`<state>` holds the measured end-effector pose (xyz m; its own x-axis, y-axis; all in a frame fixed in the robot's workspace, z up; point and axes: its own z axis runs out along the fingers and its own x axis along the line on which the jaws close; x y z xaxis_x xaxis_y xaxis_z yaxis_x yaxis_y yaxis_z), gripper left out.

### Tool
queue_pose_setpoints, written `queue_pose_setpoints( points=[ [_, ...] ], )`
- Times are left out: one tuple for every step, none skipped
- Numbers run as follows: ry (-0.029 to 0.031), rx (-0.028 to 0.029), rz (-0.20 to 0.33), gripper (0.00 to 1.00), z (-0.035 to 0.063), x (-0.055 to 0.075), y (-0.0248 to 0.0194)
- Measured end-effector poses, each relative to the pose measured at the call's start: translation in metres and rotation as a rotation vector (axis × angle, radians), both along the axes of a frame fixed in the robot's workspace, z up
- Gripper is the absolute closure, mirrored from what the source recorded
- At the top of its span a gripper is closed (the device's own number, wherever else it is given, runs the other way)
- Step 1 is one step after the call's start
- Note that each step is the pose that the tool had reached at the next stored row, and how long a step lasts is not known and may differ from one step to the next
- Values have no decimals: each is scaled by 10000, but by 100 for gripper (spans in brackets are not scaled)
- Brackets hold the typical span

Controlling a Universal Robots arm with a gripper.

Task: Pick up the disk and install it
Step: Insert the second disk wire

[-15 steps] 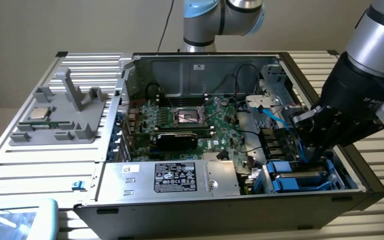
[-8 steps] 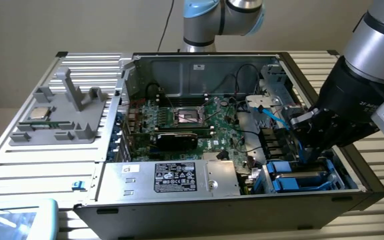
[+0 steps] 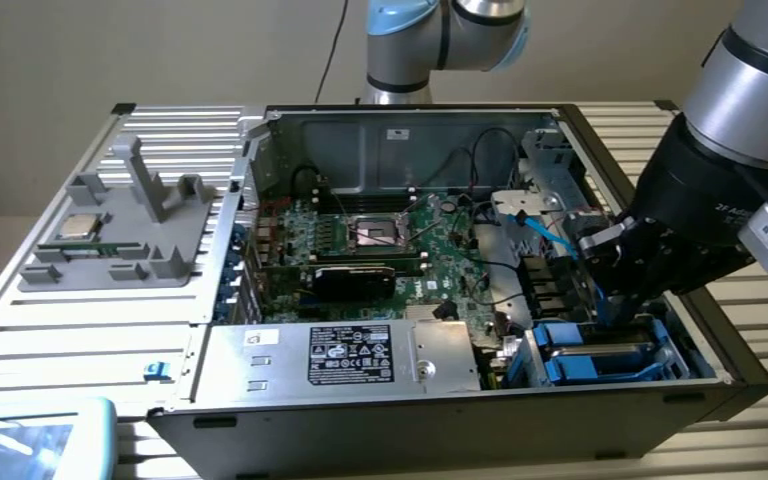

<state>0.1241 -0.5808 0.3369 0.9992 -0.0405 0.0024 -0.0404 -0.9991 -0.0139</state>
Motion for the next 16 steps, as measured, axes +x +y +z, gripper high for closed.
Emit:
queue_pose_setpoints(
  points=[
    [0, 21, -1, 89, 24, 0, 0],
    [0, 12, -1, 89, 65, 0, -1],
    [0, -35, 0, 89, 125, 1, 1],
    [0, -59, 1, 89, 172, 6, 3],
    [0, -75, 0, 89, 207, 10, 3],
    [0, -93, 0, 89, 226, 14, 6],
    [0, -99, 1, 89, 230, 19, 9],
    [0, -108, -1, 89, 233, 19, 14],
    [0, -122, -2, 89, 238, 20, 23],
    [0, -137, 0, 89, 242, 21, 42],
    [0, -157, 0, 89, 246, 22, 68],
    [0, -177, 0, 89, 251, 22, 101],
    [0, -191, 2, 89, 254, 23, 136],
    [0, -209, 1, 89, 260, 22, 171],
    [0, -227, 1, 89, 268, 22, 206],
    [0, -250, 1, 89, 281, 22, 241]
  ],
)
